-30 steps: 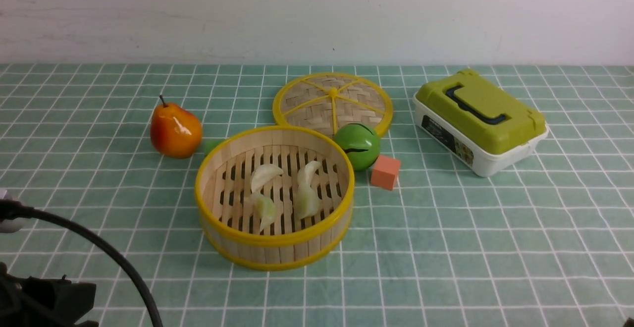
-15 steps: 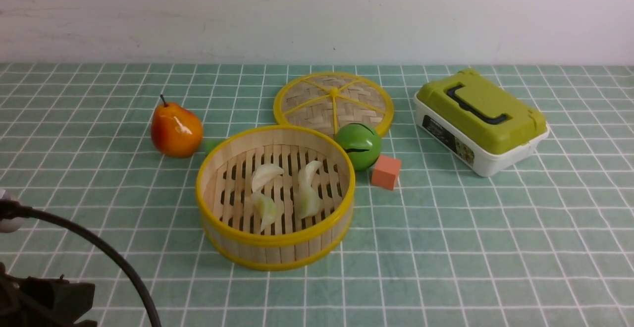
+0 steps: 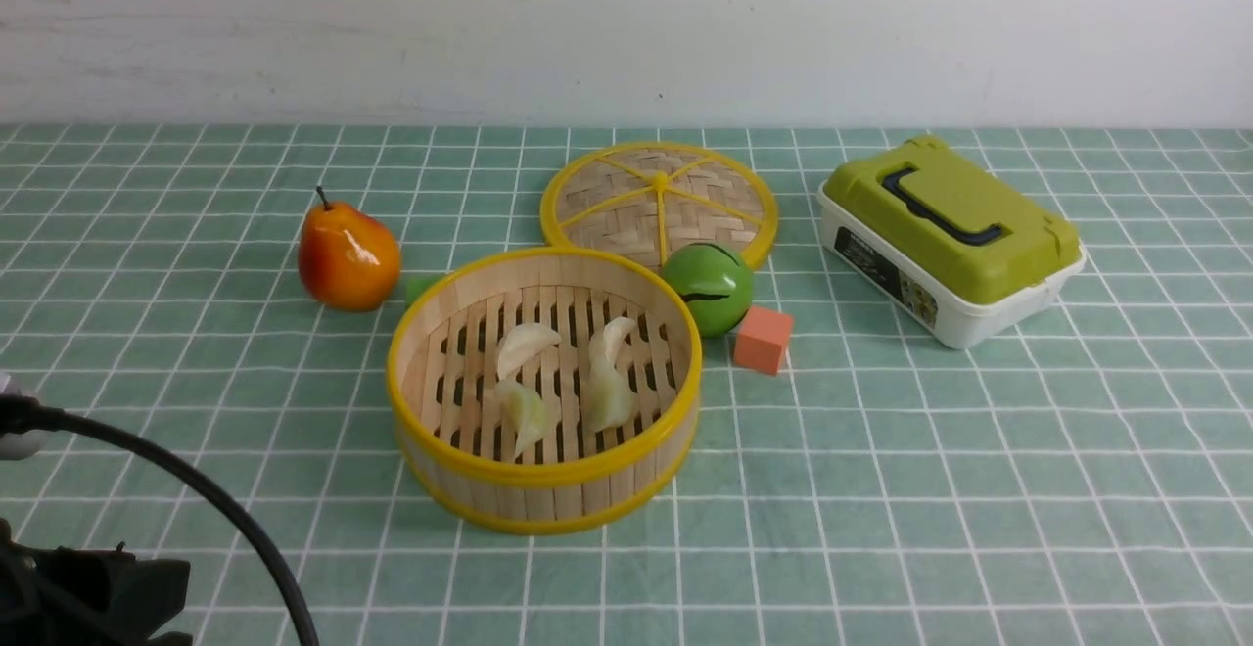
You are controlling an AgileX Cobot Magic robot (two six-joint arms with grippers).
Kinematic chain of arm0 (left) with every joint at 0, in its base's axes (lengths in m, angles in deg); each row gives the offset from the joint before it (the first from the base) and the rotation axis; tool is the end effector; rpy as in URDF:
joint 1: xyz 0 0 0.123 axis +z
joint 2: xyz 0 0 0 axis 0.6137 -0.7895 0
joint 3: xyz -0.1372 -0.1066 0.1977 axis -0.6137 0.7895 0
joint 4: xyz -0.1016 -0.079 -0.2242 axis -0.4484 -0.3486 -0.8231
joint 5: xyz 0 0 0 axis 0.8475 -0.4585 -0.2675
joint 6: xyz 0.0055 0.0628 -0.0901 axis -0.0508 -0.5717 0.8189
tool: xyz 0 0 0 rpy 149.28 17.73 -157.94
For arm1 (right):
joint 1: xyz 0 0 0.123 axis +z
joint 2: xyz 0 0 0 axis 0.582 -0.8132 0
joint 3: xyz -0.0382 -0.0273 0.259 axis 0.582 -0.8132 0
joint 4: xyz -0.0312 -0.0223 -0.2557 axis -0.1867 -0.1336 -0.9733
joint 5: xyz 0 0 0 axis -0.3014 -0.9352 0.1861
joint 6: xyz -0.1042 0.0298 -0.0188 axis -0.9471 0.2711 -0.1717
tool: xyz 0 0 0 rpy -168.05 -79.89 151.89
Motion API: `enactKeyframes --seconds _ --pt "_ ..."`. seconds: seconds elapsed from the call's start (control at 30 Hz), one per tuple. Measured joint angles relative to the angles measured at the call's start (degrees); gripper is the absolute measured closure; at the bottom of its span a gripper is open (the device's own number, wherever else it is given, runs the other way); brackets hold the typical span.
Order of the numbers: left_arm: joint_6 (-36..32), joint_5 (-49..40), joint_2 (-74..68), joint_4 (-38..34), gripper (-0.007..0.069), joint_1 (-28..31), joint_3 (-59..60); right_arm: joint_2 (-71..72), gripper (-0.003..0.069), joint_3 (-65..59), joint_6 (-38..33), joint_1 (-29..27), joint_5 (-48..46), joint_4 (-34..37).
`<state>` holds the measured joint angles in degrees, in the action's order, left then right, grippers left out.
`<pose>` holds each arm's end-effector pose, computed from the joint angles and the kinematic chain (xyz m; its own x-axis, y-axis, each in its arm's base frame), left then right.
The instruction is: Put the dumplings into the steamer on the table with the blue tablecloth.
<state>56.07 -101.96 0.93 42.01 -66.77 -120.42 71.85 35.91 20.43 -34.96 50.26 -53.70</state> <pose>0.1509 -0.0643 0.2528 -0.6555 0.0702 -0.7519 0.2167 0.9713 -0.0982 0.0994 0.0015 0.1677 -0.2942 0.2066 -0.9332 0.0486 0.9783 0.2013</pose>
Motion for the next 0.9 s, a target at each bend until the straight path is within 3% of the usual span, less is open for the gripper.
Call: enactKeyframes --seconds 0.9 --pt "0.0 0.0 0.0 0.1 0.0388 0.0 0.0 0.0 0.0634 0.0 0.0 0.0 -0.1 0.0"
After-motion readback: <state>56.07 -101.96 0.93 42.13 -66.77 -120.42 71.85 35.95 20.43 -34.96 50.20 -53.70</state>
